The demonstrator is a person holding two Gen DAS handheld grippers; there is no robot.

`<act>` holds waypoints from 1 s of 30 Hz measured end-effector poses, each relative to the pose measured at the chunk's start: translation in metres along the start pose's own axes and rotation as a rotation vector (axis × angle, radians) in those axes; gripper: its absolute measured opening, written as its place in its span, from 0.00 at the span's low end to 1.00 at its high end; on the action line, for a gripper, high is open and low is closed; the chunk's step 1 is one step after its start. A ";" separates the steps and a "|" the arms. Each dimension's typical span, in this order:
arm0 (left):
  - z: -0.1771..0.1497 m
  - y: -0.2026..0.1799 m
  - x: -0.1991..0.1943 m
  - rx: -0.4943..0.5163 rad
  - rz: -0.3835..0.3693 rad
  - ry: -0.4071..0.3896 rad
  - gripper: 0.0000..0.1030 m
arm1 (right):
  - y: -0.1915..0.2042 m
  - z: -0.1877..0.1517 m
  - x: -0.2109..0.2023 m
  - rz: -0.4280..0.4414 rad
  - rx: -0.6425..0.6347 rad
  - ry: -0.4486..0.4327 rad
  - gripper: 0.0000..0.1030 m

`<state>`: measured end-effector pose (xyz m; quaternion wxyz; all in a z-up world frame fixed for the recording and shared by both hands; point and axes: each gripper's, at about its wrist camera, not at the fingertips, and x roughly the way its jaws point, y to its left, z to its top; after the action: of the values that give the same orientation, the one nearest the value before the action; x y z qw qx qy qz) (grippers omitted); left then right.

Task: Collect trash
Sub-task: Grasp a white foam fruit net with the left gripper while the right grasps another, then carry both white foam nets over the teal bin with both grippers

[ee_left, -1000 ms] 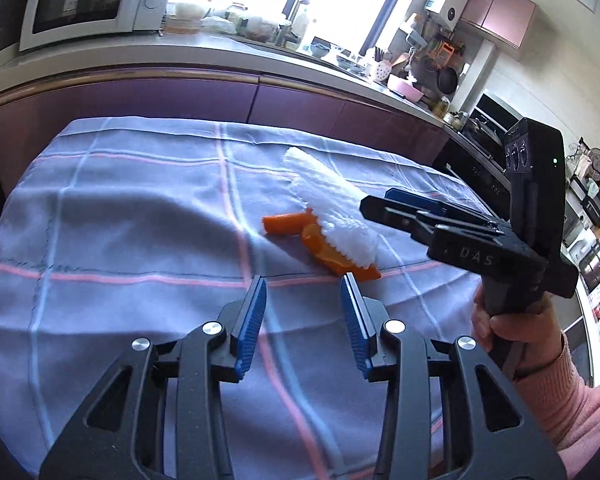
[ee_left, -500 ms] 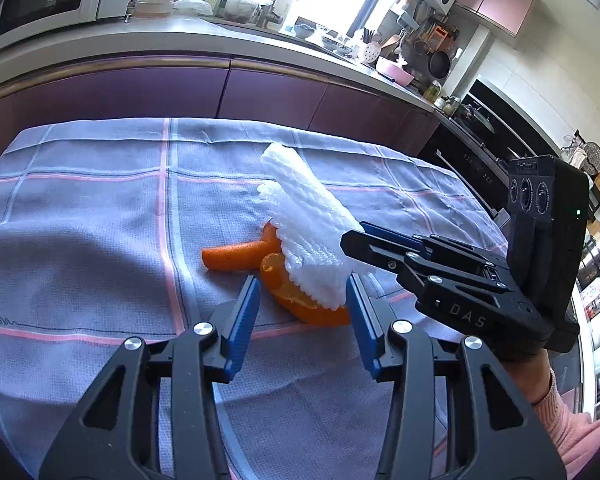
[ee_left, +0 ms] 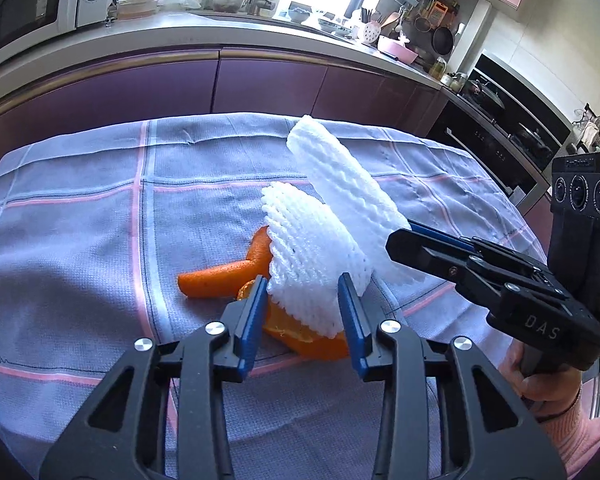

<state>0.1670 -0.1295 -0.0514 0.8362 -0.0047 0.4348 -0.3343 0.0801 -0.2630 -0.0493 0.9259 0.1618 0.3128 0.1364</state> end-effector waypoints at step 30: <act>-0.050 0.051 -0.143 -0.091 0.007 -0.242 0.09 | 0.047 0.015 -0.035 0.146 -0.053 -0.105 0.13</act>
<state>0.1016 0.0053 0.0057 0.8827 -0.0813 0.3453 -0.3082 0.0557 -0.2358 -0.0011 0.9325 0.1668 0.2475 0.2032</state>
